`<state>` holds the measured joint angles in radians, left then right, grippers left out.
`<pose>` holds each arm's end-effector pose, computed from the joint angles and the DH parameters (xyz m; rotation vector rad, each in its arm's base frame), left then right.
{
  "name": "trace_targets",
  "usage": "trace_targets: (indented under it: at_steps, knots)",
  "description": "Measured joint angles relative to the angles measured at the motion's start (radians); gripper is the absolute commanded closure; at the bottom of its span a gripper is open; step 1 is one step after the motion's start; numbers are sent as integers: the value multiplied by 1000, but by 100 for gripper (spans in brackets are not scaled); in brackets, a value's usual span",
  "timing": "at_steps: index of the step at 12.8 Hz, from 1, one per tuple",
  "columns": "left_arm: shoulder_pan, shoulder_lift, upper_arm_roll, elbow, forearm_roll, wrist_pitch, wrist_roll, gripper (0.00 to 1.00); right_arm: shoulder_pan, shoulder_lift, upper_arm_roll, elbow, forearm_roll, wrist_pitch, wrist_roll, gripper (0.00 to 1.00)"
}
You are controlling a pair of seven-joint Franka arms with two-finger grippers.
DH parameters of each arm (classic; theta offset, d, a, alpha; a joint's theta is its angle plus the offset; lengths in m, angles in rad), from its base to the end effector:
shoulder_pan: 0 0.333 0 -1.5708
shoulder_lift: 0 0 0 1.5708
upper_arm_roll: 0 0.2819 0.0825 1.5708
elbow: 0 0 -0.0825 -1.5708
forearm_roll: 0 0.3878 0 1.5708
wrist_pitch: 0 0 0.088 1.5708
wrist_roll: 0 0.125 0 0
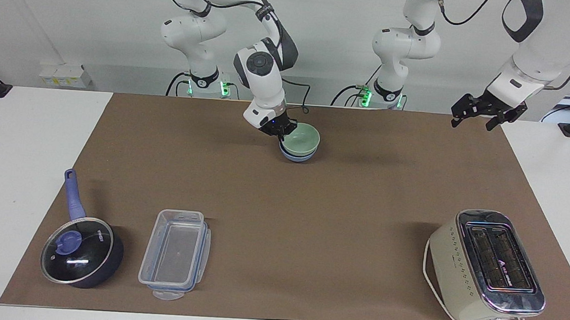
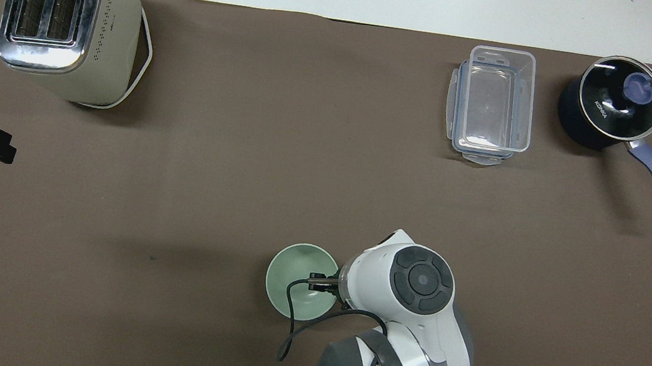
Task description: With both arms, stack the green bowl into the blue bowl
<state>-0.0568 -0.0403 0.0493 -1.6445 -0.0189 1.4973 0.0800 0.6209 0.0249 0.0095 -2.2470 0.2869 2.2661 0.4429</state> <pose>0.5356 -0.0061 0.5538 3.1095 -0.1369 -0.1653 0.4194 0.3199 0.3014 -2.9507 -0.0034 0.1737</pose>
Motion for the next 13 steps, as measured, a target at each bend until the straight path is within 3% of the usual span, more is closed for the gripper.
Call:
trace_targets:
  at_steps: [5,10,13]
  knots:
    - [0,0,0,0,0,0,0,0,-96,-65,-8,76,-24,-111,0,3]
    - [0,0,0,0,0,0,0,0,-309,-172,-14,114,-105,-154,-122,0]
    - [0,0,0,0,0,0,0,0,-463,-175,-16,224,-162,-253,-202,0]
